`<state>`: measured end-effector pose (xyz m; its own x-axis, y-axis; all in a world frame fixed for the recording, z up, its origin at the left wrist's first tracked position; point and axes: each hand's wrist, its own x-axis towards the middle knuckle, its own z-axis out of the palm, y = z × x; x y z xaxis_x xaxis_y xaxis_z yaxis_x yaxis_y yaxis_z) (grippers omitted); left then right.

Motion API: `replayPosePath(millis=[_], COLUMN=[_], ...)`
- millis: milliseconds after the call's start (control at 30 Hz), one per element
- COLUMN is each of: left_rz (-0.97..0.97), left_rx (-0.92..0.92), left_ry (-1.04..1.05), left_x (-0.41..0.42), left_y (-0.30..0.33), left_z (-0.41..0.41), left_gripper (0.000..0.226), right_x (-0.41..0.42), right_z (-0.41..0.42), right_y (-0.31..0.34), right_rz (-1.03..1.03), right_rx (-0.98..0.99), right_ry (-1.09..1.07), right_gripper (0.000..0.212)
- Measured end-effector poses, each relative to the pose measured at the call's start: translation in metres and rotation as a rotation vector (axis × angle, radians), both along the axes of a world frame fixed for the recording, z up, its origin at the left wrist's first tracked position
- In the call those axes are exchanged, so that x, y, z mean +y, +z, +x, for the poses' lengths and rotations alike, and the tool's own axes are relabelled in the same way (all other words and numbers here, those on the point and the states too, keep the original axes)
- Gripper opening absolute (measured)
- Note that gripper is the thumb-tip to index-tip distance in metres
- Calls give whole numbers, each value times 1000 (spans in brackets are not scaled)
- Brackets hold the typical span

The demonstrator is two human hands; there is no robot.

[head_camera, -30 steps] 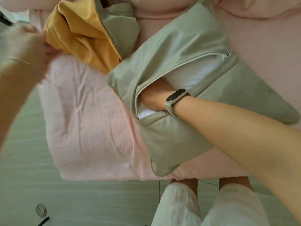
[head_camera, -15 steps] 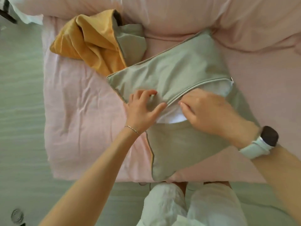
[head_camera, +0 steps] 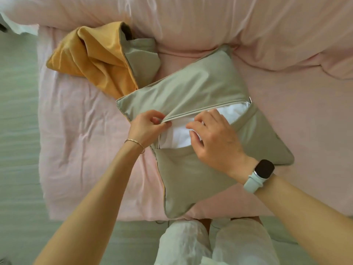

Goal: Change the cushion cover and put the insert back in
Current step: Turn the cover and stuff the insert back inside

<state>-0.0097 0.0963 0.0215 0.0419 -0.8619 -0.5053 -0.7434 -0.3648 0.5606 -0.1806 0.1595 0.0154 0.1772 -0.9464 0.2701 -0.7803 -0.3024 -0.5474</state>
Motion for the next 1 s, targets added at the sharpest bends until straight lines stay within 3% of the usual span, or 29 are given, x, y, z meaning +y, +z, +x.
replayPosePath(millis=[100, 233, 300, 400, 667, 767, 867, 1000], left_rz=[-23, 228, 316, 368, -7, -47, -40, -124], left_rx=[6, 332, 368, 375, 71, 91, 117, -19], left_ry=[11, 189, 161, 135, -207, -164, -98, -122], left_x=[1, -7, -9, -13, -28, -29, -31, -38], left_y=[1, 2, 4, 6, 5, 2, 0, -2], left_z=[-4, -3, -2, 4, 16, 10, 6, 8], left_gripper=[12, 15, 14, 23, 14, 19, 31, 30], right_x=[3, 10, 15, 16, 7, 6, -2, -16], right_z=[12, 17, 15, 14, 5, 7, 15, 43], right_y=[-5, -17, -23, -27, -24, -19, -17, -23], right_rz=[29, 56, 36, 36, 187, 23, -138, 74], right_rx=[4, 144, 201, 265, 365, 339, 260, 294], right_ry=[59, 103, 114, 141, 85, 144, 261, 230], right_gripper=[22, 30, 40, 31, 43, 30, 2, 42])
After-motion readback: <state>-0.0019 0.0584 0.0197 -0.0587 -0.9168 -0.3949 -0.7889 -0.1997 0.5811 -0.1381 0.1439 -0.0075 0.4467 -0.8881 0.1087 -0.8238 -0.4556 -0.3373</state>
